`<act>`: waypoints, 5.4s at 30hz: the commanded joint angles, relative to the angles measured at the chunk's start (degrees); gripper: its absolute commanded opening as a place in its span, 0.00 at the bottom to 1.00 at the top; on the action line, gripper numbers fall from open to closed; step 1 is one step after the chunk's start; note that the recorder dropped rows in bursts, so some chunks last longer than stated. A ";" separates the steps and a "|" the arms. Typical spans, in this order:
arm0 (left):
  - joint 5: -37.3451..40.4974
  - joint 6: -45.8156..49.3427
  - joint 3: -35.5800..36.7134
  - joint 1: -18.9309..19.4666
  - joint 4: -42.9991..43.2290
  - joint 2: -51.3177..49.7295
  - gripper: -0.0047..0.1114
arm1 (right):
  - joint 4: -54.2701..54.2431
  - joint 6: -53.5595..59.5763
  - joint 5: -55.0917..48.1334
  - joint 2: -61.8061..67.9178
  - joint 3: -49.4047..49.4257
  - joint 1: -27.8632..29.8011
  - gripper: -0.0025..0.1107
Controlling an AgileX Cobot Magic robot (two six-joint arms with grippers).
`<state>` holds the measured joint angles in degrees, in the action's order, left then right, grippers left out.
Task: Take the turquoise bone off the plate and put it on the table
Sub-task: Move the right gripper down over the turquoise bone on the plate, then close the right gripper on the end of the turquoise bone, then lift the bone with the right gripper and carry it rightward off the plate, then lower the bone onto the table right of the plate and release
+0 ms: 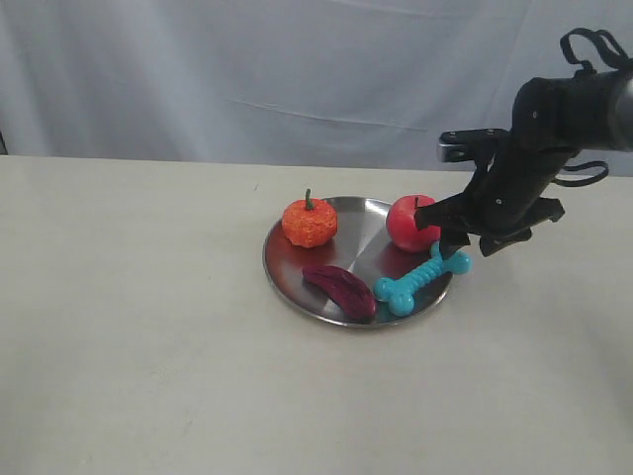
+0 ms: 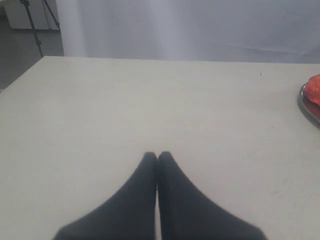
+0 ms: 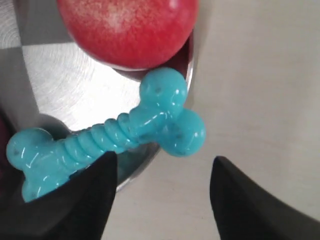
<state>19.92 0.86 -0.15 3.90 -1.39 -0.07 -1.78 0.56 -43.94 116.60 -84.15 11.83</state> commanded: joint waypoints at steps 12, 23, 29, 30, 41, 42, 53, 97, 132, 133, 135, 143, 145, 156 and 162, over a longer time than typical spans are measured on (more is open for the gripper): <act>-0.31 -0.24 0.15 -0.44 -0.07 0.07 0.04 | -5.99 30.35 -3.62 0.21 -0.39 -0.03 0.49; -0.31 -0.24 0.15 -0.44 -0.07 0.07 0.04 | -7.59 0.44 -7.63 0.66 -3.36 -0.81 0.49; -0.31 -0.24 0.15 -0.44 -0.07 0.07 0.04 | -7.20 -9.40 -8.62 1.23 -3.83 -3.51 0.49; -0.31 -0.24 0.15 -0.44 -0.07 0.07 0.04 | -6.78 -10.87 -8.31 1.52 -3.83 -4.11 0.49; -0.31 -0.24 0.15 -0.44 -0.07 0.07 0.04 | -0.71 -22.58 -7.55 3.76 -4.57 -5.58 0.49; -0.31 -0.24 0.15 -0.44 -0.07 0.07 0.04 | -0.71 -22.87 -6.83 3.77 -4.57 -5.58 0.49; -0.31 -0.24 0.15 -0.44 -0.07 0.07 0.04 | -0.71 -25.40 -1.43 8.15 -4.57 -5.58 0.49; -0.31 -0.24 0.15 -0.44 -0.07 0.07 0.04 | 0.97 -27.03 3.00 9.68 -4.57 -5.89 0.09; -0.31 -0.24 0.15 -0.44 -0.07 0.07 0.04 | 9.71 -13.74 -13.62 -23.65 -4.57 5.21 0.02; -0.31 -0.24 0.15 -0.44 -0.07 0.07 0.04 | 9.71 -11.93 -14.26 -23.65 -4.57 6.09 0.02; -0.31 -0.24 0.15 -0.44 -0.07 0.07 0.04 | 9.71 -7.54 -15.67 -23.40 -4.44 7.89 0.02; -0.31 -0.24 0.15 -0.44 -0.07 0.07 0.04 | 8.04 0.69 -17.18 -18.65 -4.45 9.86 0.02; -0.31 -0.24 0.15 -0.44 -0.07 0.07 0.04 | 6.23 2.52 -16.95 -16.72 -4.45 9.86 0.02; -0.31 -0.24 0.15 -0.44 -0.07 0.07 0.04 | -3.30 8.02 -14.89 -3.15 -4.45 9.86 0.02; -0.31 -0.24 0.15 -0.44 -0.07 0.07 0.04 | -3.30 8.02 -16.37 2.40 -4.45 9.86 0.02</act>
<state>19.92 0.86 -0.15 3.90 -1.39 -0.07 -4.79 7.90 -60.06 117.60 -88.74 21.41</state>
